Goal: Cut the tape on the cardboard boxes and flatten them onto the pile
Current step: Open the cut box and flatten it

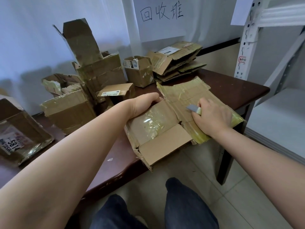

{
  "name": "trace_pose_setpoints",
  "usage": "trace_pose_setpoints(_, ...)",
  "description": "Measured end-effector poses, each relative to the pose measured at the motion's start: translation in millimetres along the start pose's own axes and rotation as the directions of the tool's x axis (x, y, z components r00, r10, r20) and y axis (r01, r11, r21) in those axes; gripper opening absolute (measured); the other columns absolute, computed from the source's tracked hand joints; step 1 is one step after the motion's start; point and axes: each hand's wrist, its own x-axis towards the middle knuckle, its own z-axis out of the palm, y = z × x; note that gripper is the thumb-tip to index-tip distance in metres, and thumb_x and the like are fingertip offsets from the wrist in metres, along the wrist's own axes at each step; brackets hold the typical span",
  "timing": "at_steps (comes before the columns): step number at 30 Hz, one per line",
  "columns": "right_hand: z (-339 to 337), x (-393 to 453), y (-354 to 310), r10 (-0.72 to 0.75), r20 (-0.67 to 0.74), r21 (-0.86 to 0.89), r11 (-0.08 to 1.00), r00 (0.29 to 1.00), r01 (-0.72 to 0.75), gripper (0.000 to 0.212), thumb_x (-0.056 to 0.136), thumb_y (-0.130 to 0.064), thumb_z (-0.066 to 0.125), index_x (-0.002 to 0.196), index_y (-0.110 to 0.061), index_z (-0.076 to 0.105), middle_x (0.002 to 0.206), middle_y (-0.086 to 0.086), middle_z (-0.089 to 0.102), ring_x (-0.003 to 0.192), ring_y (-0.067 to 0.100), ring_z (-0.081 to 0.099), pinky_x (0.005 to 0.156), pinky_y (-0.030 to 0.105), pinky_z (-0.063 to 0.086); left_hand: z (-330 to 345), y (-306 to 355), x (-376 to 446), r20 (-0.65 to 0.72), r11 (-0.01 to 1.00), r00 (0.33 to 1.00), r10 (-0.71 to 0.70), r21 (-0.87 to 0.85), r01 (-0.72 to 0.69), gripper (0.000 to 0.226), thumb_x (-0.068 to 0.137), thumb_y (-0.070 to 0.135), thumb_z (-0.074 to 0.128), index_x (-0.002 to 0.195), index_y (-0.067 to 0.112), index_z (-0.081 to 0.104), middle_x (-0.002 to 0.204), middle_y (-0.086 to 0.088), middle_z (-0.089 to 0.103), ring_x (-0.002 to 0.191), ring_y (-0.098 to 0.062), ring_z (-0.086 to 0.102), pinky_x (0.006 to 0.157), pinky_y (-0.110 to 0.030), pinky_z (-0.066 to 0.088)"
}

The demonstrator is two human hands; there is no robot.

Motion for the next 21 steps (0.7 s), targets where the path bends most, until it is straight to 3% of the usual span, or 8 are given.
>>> trace_pose_setpoints(3,0,-1,0,-0.003,-0.013,-0.004,1.000,1.000,0.003,0.027,0.092,-0.047,0.047,0.085,-0.022,0.040,0.075,-0.006,0.044,0.062,0.019,0.045,0.049,0.028,0.023,-2,0,3,-0.034,0.940,0.972,0.233,0.265,-0.217,0.037,0.080,0.037,0.038,0.083,0.009,0.062,0.085,-0.002,0.061,0.080,-0.019,0.055,0.079,-0.034,0.043)
trace_pose_setpoints(5,1,-1,0,-0.001,-0.016,-0.004,1.000,1.000,0.001,0.026,0.092,-0.046,0.047,0.086,-0.022,0.040,0.078,-0.005,0.047,0.063,0.020,0.046,0.051,0.028,0.024,-6,-2,3,-0.057,0.748,0.904,0.423,0.586,-0.313,0.032,0.089,0.035,0.037,0.071,0.016,0.055,0.078,0.001,0.054,0.085,-0.022,0.050,0.077,-0.034,0.038)
trace_pose_setpoints(7,0,-1,-1,0.017,-0.003,-0.016,1.000,1.000,-0.017,0.025,0.092,-0.045,0.046,0.086,-0.021,0.042,0.081,-0.004,0.050,0.064,0.022,0.046,0.052,0.029,0.025,-8,-10,3,-0.127,0.437,0.815,0.565,0.884,-0.165,0.030,0.089,0.044,0.036,0.082,0.021,0.055,0.087,0.002,0.054,0.094,-0.025,0.047,0.082,-0.037,0.039)
trace_pose_setpoints(8,-2,-1,-2,0.023,0.010,-0.029,0.999,1.000,-0.023,0.024,0.091,-0.044,0.046,0.088,-0.021,0.044,0.082,-0.003,0.052,0.065,0.022,0.047,0.051,0.028,0.026,-7,-14,3,-0.193,0.382,0.776,0.600,0.922,-0.065,0.034,0.090,0.047,0.039,0.098,0.020,0.058,0.099,-0.002,0.056,0.102,-0.026,0.047,0.088,-0.039,0.038)
trace_pose_setpoints(10,-3,2,-4,0.039,0.051,-0.052,0.998,0.998,-0.036,0.025,0.091,-0.045,0.047,0.091,-0.020,0.049,0.082,-0.003,0.053,0.066,0.021,0.048,0.051,0.028,0.027,2,-17,0,-0.291,0.462,0.732,0.616,0.886,-0.036,0.051,0.093,0.052,0.041,0.131,0.019,0.049,0.128,-0.007,0.052,0.123,-0.028,0.040,0.104,-0.041,0.032)
trace_pose_setpoints(13,-9,9,-8,0.073,0.145,-0.045,0.997,0.987,-0.067,0.027,0.090,-0.044,0.049,0.096,-0.018,0.053,0.082,-0.002,0.053,0.071,0.023,0.049,0.055,0.029,0.031,29,-22,-3,-0.093,0.505,0.850,0.519,0.835,-0.217,0.070,0.093,0.066,0.027,0.153,0.032,0.018,0.160,0.000,0.016,0.148,-0.026,0.003,0.118,-0.055,0.005)
trace_pose_setpoints(16,-19,18,-12,0.066,0.098,-0.023,0.998,0.993,-0.065,0.027,0.090,-0.041,0.052,0.106,-0.020,0.055,0.105,0.007,0.056,0.079,0.028,0.052,0.062,0.031,0.036,57,-42,-4,0.077,0.602,0.966,0.248,0.768,-0.216,0.072,0.090,0.073,0.018,0.152,0.041,0.001,0.162,0.005,-0.006,0.148,-0.027,-0.013,0.118,-0.055,-0.003)
trace_pose_setpoints(21,0,24,-4,0.000,0.287,-0.090,0.996,0.958,0.027,0.039,0.092,-0.046,0.043,0.121,-0.027,0.060,0.118,0.007,0.053,0.102,0.031,0.056,0.081,0.040,0.048,58,-52,0,0.037,0.650,0.953,0.301,0.724,-0.233,0.073,0.089,0.073,0.021,0.153,0.040,0.006,0.162,0.005,-0.003,0.148,-0.023,-0.011,0.119,-0.051,0.001)
